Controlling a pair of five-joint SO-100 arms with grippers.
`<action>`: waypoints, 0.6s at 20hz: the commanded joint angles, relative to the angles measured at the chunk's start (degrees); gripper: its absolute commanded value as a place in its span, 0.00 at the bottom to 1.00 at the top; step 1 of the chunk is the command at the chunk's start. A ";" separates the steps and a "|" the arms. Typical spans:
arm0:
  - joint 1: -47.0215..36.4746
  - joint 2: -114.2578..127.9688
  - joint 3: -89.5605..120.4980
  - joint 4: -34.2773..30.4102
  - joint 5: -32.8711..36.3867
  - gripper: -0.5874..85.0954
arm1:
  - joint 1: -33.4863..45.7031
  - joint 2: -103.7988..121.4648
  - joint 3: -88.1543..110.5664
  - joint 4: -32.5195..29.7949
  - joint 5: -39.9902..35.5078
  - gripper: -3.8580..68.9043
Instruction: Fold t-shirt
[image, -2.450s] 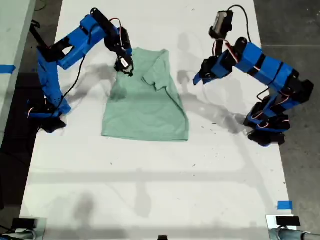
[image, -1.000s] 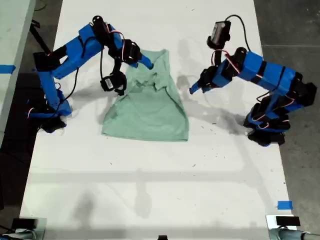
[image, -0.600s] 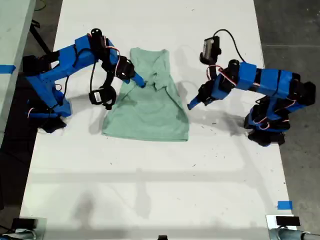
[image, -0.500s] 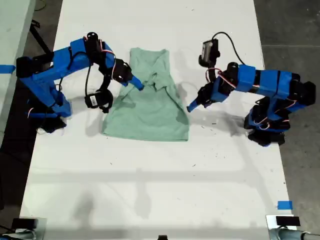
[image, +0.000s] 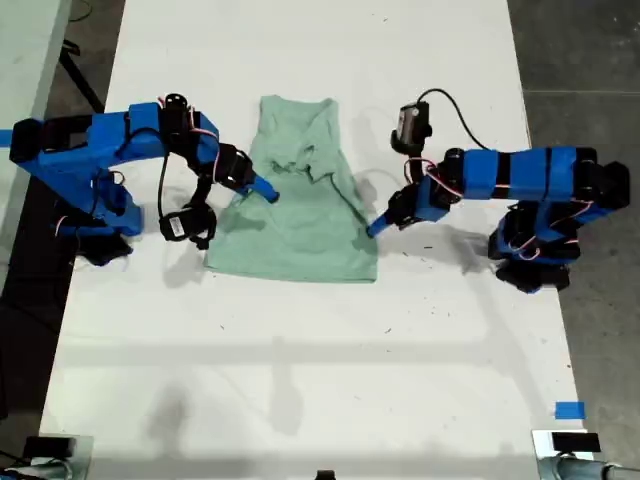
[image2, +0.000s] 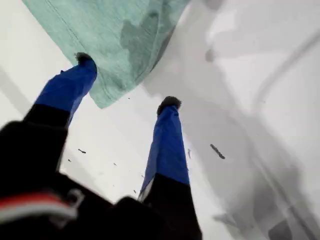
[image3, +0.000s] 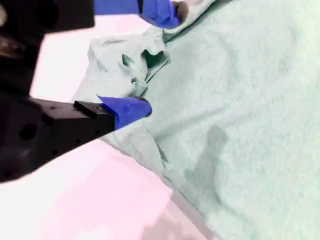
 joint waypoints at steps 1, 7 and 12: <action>1.23 2.64 0.18 -1.93 -0.88 0.35 | -0.88 -3.25 -0.09 -5.71 0.70 0.46; 0.79 3.69 2.02 -2.64 -1.14 0.34 | -2.11 -14.24 -1.32 -13.45 1.76 0.40; 0.26 3.87 2.72 -2.90 -0.88 0.34 | -1.67 -16.96 -0.88 -17.23 2.37 0.08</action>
